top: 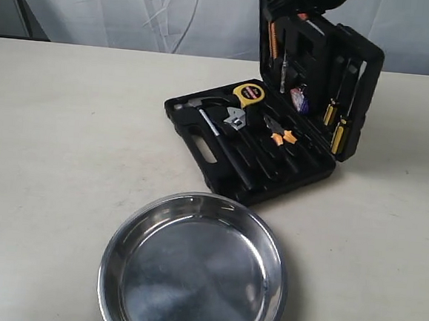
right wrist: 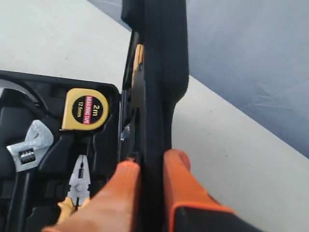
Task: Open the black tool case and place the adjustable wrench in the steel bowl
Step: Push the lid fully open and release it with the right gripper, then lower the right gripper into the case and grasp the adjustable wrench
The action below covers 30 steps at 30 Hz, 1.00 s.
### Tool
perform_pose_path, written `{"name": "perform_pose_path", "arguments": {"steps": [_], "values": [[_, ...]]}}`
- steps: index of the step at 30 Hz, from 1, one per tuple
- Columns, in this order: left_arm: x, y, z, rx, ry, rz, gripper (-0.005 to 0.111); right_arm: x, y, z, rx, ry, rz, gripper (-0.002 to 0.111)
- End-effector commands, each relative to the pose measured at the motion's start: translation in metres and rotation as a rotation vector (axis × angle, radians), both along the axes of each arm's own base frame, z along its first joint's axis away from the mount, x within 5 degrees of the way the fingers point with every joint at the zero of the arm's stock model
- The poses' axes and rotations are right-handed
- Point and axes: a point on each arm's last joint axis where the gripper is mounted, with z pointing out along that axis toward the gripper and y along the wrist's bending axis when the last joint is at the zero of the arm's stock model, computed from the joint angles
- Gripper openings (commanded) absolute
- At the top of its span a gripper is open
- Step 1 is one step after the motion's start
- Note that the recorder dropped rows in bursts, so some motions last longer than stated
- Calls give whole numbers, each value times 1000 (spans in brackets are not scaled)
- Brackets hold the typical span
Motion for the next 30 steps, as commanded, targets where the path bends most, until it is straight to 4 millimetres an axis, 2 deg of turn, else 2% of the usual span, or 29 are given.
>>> {"name": "perform_pose_path", "arguments": {"steps": [1,6,8,10,14,16,18,21,24,27,30], "values": [[0,0,2,-5,-12,-4,0,9,-35,6,-66,-18,-71,-1],[0,0,2,-5,-12,-4,0,12,-50,6,-54,-19,-109,-1],[0,0,2,-5,-12,-4,0,13,-50,6,-61,-21,-109,3],[0,0,2,-5,-12,-4,0,13,-50,7,-59,-27,-107,13],[0,0,2,-5,-12,-4,0,14,-51,8,-76,-42,-109,47],[0,0,2,-5,-12,-4,0,15,-53,9,-97,-54,-121,56],[0,0,2,-5,-12,-4,0,15,-56,9,-103,-67,-154,54],[0,0,2,-5,-12,-4,0,15,-56,9,-93,-62,-176,42],[0,0,2,-5,-12,-4,0,13,-53,7,-42,-38,-180,25],[0,0,2,-5,-12,-4,0,12,-41,-1,100,32,-154,0],[0,0,2,-5,-12,-4,0,14,-23,-21,202,129,-29,0]]}}
